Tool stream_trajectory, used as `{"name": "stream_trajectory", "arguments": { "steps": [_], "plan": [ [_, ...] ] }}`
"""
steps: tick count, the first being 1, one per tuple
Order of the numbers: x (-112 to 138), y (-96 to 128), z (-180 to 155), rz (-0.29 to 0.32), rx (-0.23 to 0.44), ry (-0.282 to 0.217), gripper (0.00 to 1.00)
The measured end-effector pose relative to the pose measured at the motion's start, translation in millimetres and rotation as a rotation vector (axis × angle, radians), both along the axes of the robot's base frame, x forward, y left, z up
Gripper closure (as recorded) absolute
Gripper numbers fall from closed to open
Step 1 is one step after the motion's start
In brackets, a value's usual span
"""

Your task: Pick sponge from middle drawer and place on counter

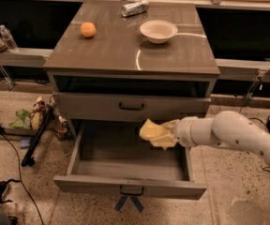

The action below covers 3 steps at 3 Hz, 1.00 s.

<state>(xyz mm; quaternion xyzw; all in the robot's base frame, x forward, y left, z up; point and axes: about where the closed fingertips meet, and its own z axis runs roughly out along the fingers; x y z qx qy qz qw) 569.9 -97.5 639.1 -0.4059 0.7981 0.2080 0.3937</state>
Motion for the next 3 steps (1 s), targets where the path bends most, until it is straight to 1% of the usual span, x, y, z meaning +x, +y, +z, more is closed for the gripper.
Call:
{"name": "stream_trajectory", "arguments": {
  "steps": [1, 2, 3],
  "plan": [
    [-7.3, -19.6, 79.0, -0.008, -0.048, -0.073, 1.0],
    [-2.2, -23.1, 133.9, 0.024, -0.076, -0.085, 1.0],
    [14.5, -22.8, 198.9, 0.094, -0.14, -0.129, 1.0]
  ]
}}
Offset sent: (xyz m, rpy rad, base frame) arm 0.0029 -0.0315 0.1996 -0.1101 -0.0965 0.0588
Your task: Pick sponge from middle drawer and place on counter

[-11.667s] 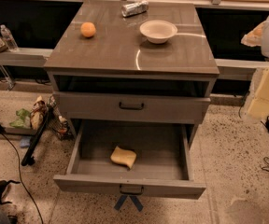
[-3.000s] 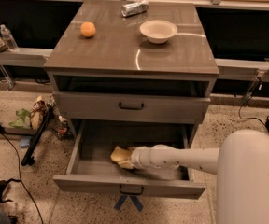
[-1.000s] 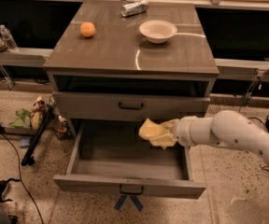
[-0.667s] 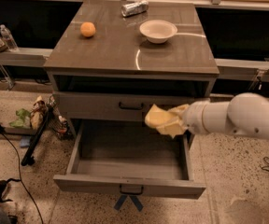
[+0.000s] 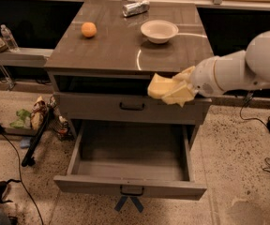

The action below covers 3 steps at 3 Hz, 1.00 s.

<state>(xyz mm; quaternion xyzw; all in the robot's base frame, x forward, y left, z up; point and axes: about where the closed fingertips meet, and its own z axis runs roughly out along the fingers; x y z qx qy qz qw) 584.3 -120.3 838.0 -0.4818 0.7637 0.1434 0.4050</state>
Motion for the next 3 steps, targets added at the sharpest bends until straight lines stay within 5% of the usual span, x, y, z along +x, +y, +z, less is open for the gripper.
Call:
{"name": "stream_trajectory", "arguments": {
  "steps": [2, 3],
  "plan": [
    [91.4, 35.8, 32.3, 0.165, -0.083, 0.008, 1.0],
    [138.1, 65.7, 4.2, 0.227, -0.074, 0.083, 0.81]
  ]
}}
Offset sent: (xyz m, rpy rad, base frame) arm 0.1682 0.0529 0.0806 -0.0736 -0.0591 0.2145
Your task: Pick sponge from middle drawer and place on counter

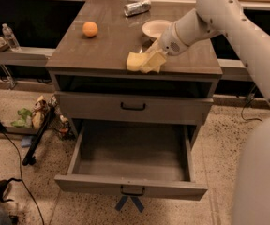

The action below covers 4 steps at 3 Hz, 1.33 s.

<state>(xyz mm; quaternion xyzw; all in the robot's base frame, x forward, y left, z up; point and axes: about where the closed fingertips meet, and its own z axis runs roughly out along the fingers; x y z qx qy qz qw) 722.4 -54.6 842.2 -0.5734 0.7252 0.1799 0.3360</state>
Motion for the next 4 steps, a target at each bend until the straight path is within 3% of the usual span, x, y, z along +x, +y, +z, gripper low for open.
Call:
{"name": "stream_trajectory", "arguments": {
  "steps": [1, 2, 3, 4],
  "plan": [
    [43.2, 17.5, -5.0, -0.017, 0.022, 0.014, 0.58],
    [78.5, 22.8, 14.4, -0.068, 0.062, -0.031, 0.35],
    [98.9, 22.9, 28.4, -0.111, 0.098, -0.065, 0.12],
    [106.7, 21.1, 35.4, -0.124, 0.13, -0.065, 0.0]
  ]
}}
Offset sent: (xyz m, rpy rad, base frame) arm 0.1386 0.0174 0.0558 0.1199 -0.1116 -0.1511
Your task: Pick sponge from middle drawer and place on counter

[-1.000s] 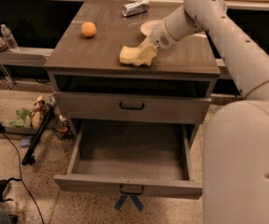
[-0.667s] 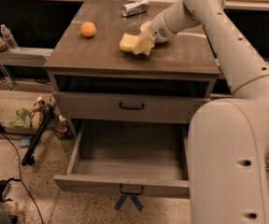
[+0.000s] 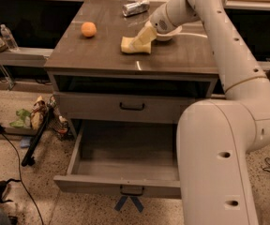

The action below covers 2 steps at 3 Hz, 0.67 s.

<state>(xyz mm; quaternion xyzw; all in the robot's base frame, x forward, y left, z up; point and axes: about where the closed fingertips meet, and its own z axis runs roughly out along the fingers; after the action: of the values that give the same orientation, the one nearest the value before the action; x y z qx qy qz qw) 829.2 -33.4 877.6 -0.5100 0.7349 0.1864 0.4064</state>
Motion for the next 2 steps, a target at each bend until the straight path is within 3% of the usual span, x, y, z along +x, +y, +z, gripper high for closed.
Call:
{"name": "stream_trajectory", "arguments": {
  "steps": [1, 2],
  "plan": [
    [0.4, -2.9, 4.0, 0.0, 0.017, 0.005, 0.0],
    [-12.5, -44.8, 40.1, -0.049, 0.069, -0.043, 0.0]
  ]
}}
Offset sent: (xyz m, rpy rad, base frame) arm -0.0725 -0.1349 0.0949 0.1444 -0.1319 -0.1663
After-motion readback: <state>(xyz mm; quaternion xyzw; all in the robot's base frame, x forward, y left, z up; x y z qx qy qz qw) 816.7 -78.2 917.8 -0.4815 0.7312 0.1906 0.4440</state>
